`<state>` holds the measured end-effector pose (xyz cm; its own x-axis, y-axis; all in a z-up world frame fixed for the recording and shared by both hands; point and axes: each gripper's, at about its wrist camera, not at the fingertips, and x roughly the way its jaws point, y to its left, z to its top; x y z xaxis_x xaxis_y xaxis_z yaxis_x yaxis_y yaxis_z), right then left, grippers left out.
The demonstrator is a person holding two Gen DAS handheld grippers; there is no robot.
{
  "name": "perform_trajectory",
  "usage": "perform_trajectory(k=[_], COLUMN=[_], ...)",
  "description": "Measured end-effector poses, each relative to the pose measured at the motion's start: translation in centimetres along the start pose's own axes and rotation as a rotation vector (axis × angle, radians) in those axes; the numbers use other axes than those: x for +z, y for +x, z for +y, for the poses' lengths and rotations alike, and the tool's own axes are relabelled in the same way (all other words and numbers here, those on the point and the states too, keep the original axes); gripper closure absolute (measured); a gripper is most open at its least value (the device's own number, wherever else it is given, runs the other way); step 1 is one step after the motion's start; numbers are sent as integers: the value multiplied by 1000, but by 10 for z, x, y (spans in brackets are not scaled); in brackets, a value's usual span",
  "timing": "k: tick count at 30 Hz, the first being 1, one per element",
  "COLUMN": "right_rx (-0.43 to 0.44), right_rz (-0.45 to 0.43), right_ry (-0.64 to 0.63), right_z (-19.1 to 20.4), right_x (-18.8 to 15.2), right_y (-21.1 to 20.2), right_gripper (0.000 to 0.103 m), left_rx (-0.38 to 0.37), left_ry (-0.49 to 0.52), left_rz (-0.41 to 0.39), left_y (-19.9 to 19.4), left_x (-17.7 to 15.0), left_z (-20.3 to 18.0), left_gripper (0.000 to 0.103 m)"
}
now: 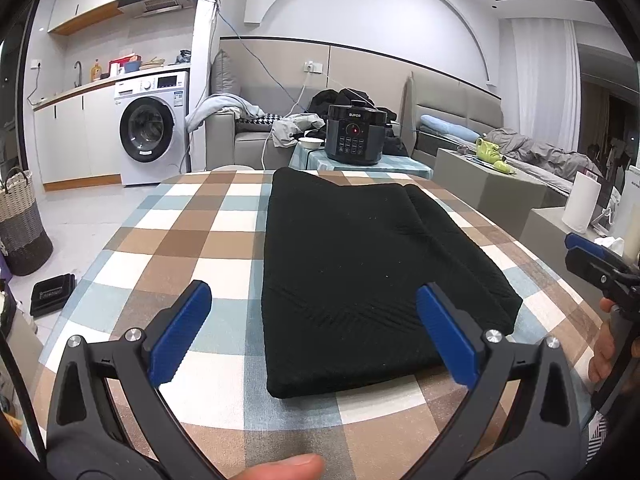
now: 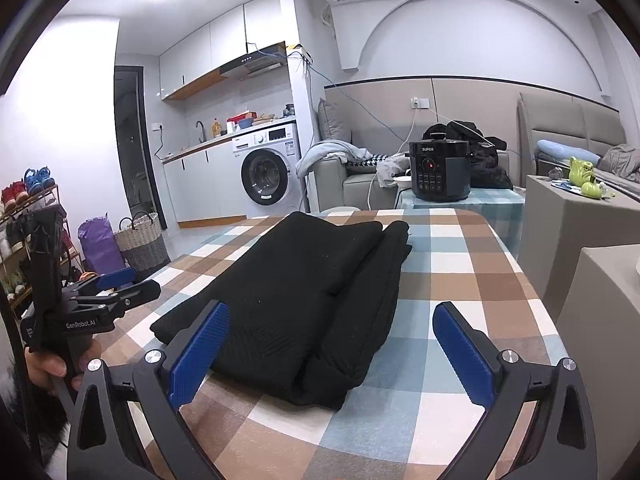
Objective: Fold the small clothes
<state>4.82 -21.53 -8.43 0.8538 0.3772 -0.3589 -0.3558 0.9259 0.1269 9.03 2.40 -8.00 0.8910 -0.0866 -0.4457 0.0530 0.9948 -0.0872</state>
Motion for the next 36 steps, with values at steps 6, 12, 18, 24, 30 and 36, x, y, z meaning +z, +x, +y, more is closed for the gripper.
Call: perform_trajectory(k=[6, 12, 18, 24, 30, 36], right_rx=[17, 18, 17, 13, 15, 13], right_rz=[-9, -20, -13, -9, -7, -7], right_ry=[22, 9, -29, -39, -27, -21], right_z=[-5, -3, 5, 6, 5, 4], right_x=[-1, -1, -2, -2, -2, -2], right_y=[-3, -5, -3, -2, -3, -2], right_gripper=[0, 0, 0, 0, 0, 0], left_rx=[-6, -6, -11, -16, -14, -16], left_ry=[-1, 1, -3, -4, -6, -2], left_rz=[-1, -6, -3, -7, -7, -9], left_y=[1, 3, 5, 4, 6, 6], left_x=[0, 1, 0, -2, -3, -3], left_z=[-1, -2, -3, -5, -7, -7], left_gripper=[1, 1, 1, 1, 1, 1])
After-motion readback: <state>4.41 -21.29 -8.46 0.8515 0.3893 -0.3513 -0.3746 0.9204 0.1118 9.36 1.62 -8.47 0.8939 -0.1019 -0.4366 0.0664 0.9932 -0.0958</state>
